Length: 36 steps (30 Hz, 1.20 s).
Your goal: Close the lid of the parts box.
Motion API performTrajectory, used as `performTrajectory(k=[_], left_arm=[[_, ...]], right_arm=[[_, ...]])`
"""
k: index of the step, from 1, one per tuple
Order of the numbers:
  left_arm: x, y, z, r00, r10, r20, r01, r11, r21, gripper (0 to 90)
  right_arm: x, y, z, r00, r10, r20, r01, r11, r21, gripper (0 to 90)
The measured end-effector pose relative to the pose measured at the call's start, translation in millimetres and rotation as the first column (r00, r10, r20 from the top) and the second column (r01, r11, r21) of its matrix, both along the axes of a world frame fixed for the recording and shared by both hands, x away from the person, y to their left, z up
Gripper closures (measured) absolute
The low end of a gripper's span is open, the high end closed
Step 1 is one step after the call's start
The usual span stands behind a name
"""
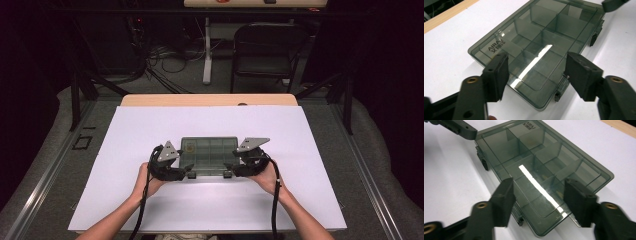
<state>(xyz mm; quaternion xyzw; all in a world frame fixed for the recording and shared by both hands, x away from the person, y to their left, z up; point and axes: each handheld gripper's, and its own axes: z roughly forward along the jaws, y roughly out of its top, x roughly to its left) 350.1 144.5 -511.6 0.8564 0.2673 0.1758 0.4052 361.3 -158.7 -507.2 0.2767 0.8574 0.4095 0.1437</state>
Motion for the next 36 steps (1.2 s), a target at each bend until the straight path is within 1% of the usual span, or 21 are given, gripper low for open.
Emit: performTrajectory(k=[2, 4, 7, 8, 12, 15, 17, 20, 24, 28, 31, 36], left_arm=[[-1.4, 1.1, 1.8, 1.0, 0.004, 0.004, -0.004, 1.0, 0.0, 28.2], [-3.3, 3.0, 4.3, 0.9999, 0.009, 0.008, -0.009, 1.0, -0.003, 24.4], [-5.7, 6.0, 7.1, 0.9998, 0.015, 0.017, -0.015, 0.9999, 0.001, 19.6], [-6.7, 6.8, 7.6, 0.9996, 0.02, 0.019, -0.02, 0.9998, 0.0, 18.3], [-10.2, 12.5, 10.9, 0.9991, 0.033, 0.028, -0.033, 0.9995, -0.003, 14.9], [-12.5, 19.2, 14.8, 0.9976, 0.062, 0.031, -0.061, 0.998, -0.018, 12.0], [-14.2, 22.5, 16.3, 0.9967, 0.073, 0.036, -0.072, 0.9973, -0.016, 10.2], [-16.6, 26.8, 17.0, 0.9957, 0.085, 0.038, -0.084, 0.9963, -0.017, 8.3], [-21.8, 31.4, 16.9, 0.9952, 0.087, 0.044, -0.087, 0.9962, -0.004, 4.1], [-26.2, 36.6, 18.2, 0.9938, 0.099, 0.051, -0.099, 0.9951, -0.008, 1.9], [-30.2, 40.8, 19.3, 0.9924, 0.108, 0.059, -0.108, 0.9941, -0.008, 0.5], [-36.1, 46.9, 20.1, 0.9908, 0.117, 0.067, -0.117, 0.9931, -0.012, 0.3]], right_arm=[[-1.0, -0.9, 2.7, 1.0, -0.003, 0.003, 0.003, 1.0, 0.001, 29.6], [-2.4, -2.5, 5.9, 0.9999, -0.008, 0.009, 0.008, 1.0, 0.005, 23.9], [-4.6, -5.8, 10.3, 0.9997, -0.014, 0.02, 0.013, 1.0, 0.022, 17.9], [-5.3, -7.3, 12.0, 0.9997, -0.014, 0.022, 0.014, 1.0, 0.021, 16.1], [-9.4, -13.6, 17.2, 0.9992, -0.019, 0.035, 0.018, 0.999, 0.044, 11.5], [-12.0, -17.5, 20.2, 0.9988, -0.023, 0.043, 0.021, 0.999, 0.049, 8.3], [-14.0, -20.2, 22.0, 0.9984, -0.03, 0.048, 0.027, 0.998, 0.058, 7.3], [-16.7, -23.7, 24.3, 0.9976, -0.035, 0.059, 0.032, 0.998, 0.058, 4.9], [-20.4, -31.5, 27.4, 0.9966, -0.045, 0.069, 0.041, 0.997, 0.064, 3.2], [-24.3, -40.1, 28.4, 0.9944, -0.066, 0.083, 0.06, 0.995, 0.075, 2.6], [-28.5, -46.5, 28.1, 0.9924, -0.081, 0.093, 0.075, 0.994, 0.074, 1.7], [-34.9, -55.5, 28.8, 0.9892, -0.1, 0.108, 0.091, 0.992, 0.082, 0.3]])
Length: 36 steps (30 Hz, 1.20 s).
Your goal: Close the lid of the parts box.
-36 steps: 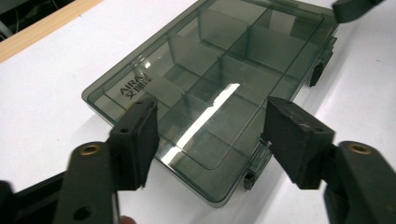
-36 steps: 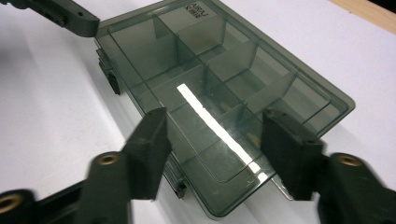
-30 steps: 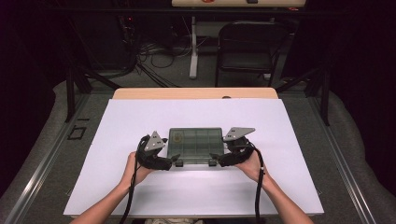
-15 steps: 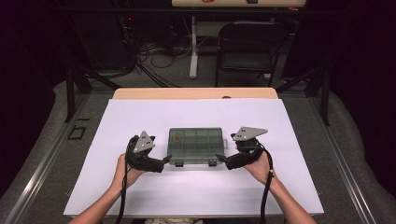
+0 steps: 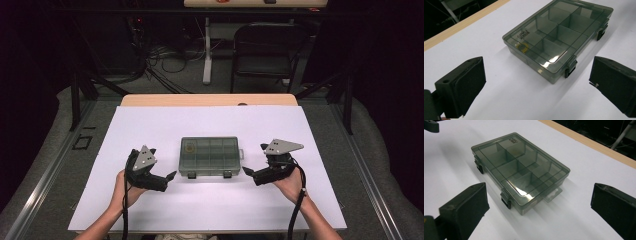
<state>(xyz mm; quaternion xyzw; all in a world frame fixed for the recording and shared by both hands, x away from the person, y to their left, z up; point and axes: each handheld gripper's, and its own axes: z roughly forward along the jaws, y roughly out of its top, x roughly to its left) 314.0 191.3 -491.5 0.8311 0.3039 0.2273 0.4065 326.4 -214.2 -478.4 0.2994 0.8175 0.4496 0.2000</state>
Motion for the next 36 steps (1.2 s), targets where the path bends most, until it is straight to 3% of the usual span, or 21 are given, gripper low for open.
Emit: performTrajectory(k=[18, 27, 36], left_arm=[[-22.6, 30.3, -5.5, 0.9973, 0.058, 0.044, -0.058, 0.9982, -0.011, 0.2], [-32.4, 43.1, -12.9, 0.9951, 0.089, 0.042, -0.086, 0.9942, -0.065, 0.2], [-40.7, 52.6, -24.1, 0.9932, 0.109, 0.04, -0.105, 0.9906, -0.087, 0.2]], right_arm=[[-29.3, -21.6, -2.8, 0.9981, -0.03, 0.054, 0.029, 0.999, 0.017, 0.0], [-39.3, -31.4, -9.4, 0.9964, -0.057, 0.063, 0.055, 0.998, 0.033, 0.0], [-50.1, -39.6, -16.3, 0.994, -0.075, 0.08, 0.071, 0.996, 0.046, 0.0]])
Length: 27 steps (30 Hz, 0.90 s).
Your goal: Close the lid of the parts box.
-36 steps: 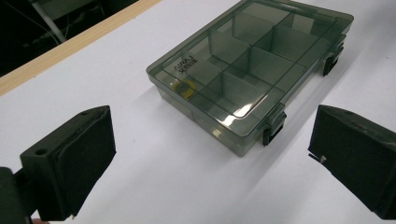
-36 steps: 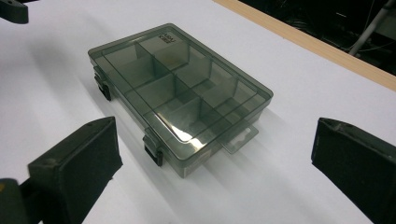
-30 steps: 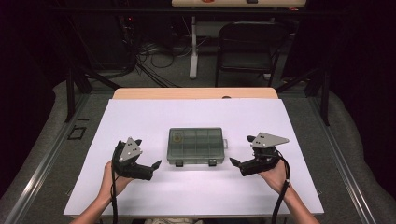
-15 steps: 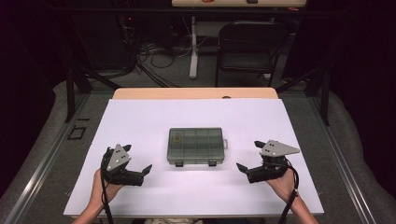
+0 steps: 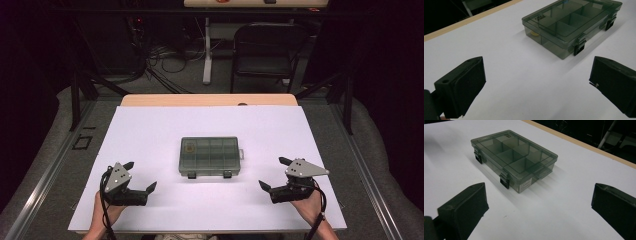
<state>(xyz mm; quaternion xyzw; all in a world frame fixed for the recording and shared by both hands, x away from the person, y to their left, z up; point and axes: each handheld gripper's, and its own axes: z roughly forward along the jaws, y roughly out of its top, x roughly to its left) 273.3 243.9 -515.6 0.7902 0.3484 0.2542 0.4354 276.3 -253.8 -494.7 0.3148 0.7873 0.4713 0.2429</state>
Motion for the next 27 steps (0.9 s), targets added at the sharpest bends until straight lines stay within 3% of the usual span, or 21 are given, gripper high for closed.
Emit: performTrajectory(k=[5, 12, 15, 18, 27], left_arm=[[-5.3, 3.5, -8.8, 1.0, -0.002, 0.008, 0.002, 0.9995, -0.031, 0.2], [-16.3, 6.1, -24.5, 0.9999, -0.007, 0.007, 0.007, 0.9996, -0.028, 0.2], [-18.8, 9.4, -30.2, 0.9998, 0.002, 0.018, -0.001, 0.9988, -0.049, 0.2], [-20.5, 12.0, -33.8, 0.9998, 0.011, 0.02, -0.009, 0.9969, -0.078, 0.2], [-22.7, 12.6, -39.8, 0.999, 0.0, 0.045, 0.005, 0.9953, -0.097, 0.2]], right_arm=[[-5.5, -3.6, -7.0, 1.0, -0.009, 0.003, 0.009, 1.0, 0.008, 0.0], [-13.7, -6.0, -16.5, 0.9991, -0.036, 0.023, 0.036, 0.999, 0.003, 0.0], [-17.0, -6.7, -20.3, 0.9985, -0.043, 0.035, 0.043, 0.999, 0.004, 0.0], [-20.6, -7.2, -25.0, 0.9977, -0.052, 0.044, 0.052, 0.999, 0.009, 0.0], [-31.7, -8.7, -38.4, 0.9918, -0.09, 0.091, 0.09, 0.996, -0.002, 0.0]])
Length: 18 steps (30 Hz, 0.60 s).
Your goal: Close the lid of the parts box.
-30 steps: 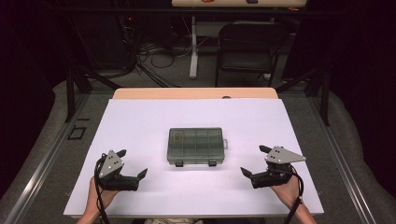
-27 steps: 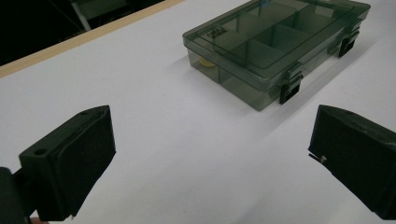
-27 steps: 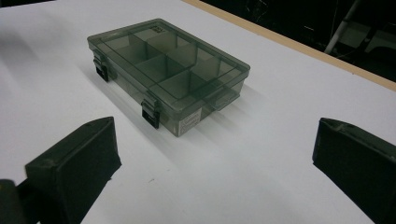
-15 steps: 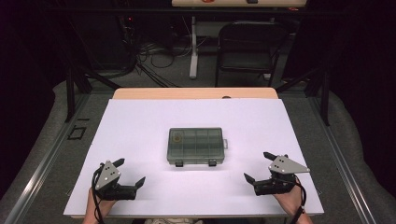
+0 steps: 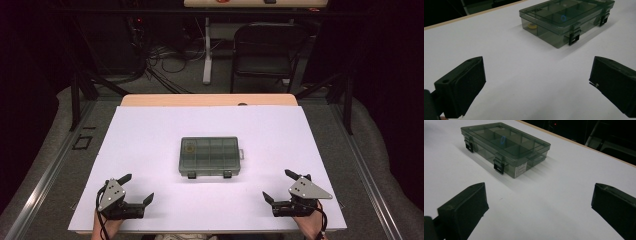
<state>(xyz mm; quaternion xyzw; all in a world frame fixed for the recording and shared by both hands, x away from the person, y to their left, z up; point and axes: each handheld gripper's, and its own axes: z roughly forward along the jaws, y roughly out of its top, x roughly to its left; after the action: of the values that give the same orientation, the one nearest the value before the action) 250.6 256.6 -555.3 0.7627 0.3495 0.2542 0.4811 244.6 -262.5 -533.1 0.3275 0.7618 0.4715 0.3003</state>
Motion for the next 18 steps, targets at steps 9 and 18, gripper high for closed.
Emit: performTrajectory(k=[9, 18], left_arm=[[-1.7, -1.3, -4.2, 0.9997, -0.022, 0.009, 0.022, 0.9997, 0.01, 0.2], [-3.6, -2.3, -3.8, 0.9985, -0.042, 0.036, 0.041, 0.9991, 0.012, 0.2]], right_arm=[[-8.0, -4.0, -8.6, 0.9996, -0.018, 0.022, 0.018, 1.0, 0.021, 0.0], [-8.4, -2.4, -8.9, 0.9996, -0.011, 0.027, 0.01, 1.0, 0.025, 0.0]])
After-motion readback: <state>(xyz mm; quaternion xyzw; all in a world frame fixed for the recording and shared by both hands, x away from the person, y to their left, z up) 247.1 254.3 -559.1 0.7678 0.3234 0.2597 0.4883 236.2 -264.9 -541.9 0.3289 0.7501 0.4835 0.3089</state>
